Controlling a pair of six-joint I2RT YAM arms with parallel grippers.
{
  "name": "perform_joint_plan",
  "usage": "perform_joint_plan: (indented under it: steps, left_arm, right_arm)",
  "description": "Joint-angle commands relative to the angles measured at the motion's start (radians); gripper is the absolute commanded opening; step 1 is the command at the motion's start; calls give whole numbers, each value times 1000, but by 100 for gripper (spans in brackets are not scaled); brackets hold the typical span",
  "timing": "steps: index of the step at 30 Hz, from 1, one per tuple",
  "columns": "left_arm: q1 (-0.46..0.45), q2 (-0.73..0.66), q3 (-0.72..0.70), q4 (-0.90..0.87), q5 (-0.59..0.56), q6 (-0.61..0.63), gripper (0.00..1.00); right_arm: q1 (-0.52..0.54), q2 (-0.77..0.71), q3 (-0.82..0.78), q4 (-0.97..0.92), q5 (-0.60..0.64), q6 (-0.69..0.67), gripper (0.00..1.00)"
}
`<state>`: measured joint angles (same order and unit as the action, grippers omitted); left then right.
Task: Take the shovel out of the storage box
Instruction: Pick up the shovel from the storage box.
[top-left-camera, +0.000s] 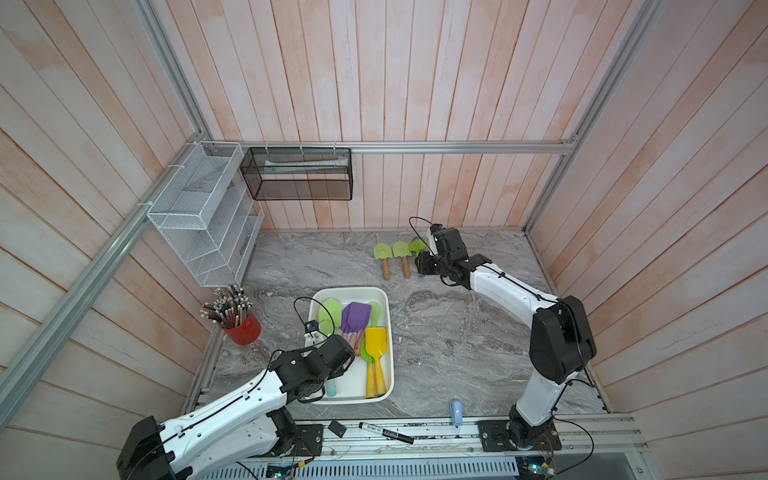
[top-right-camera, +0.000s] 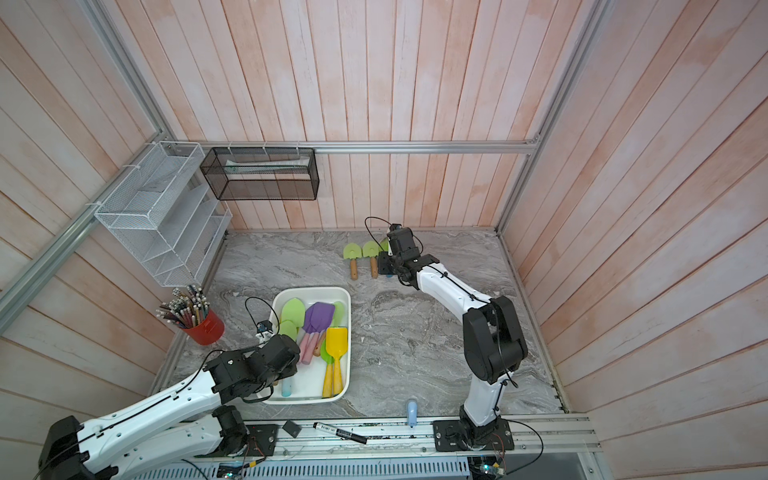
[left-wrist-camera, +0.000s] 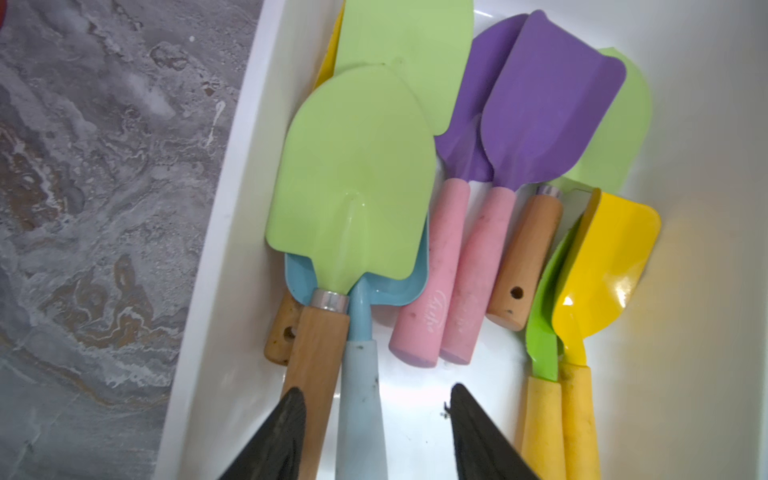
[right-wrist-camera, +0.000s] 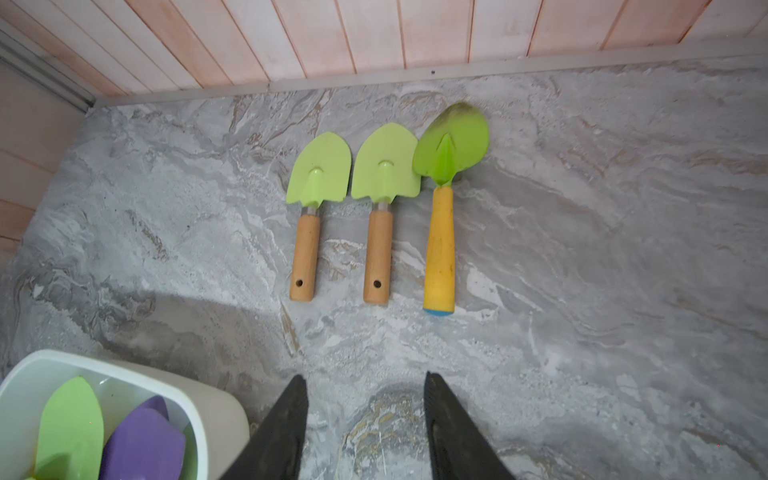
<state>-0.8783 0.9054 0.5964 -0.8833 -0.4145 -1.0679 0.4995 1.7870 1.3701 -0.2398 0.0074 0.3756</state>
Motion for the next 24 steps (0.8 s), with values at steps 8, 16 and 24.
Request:
perform_joint_plan:
  steps: [8,16,24]
  left_arm:
    - [-5,-71,-44,-76,-33,-129,55]
    - [-5,-70,-91,-59,-2,-156,50]
    - [-5,-47,-125,-8,38,-144,46]
  right_arm:
    - [29,-63,-76,51,-8,15,47]
    - [34,-51,-96,65,-10,10,47]
    - [36,-26,-108,79,-12,11,47]
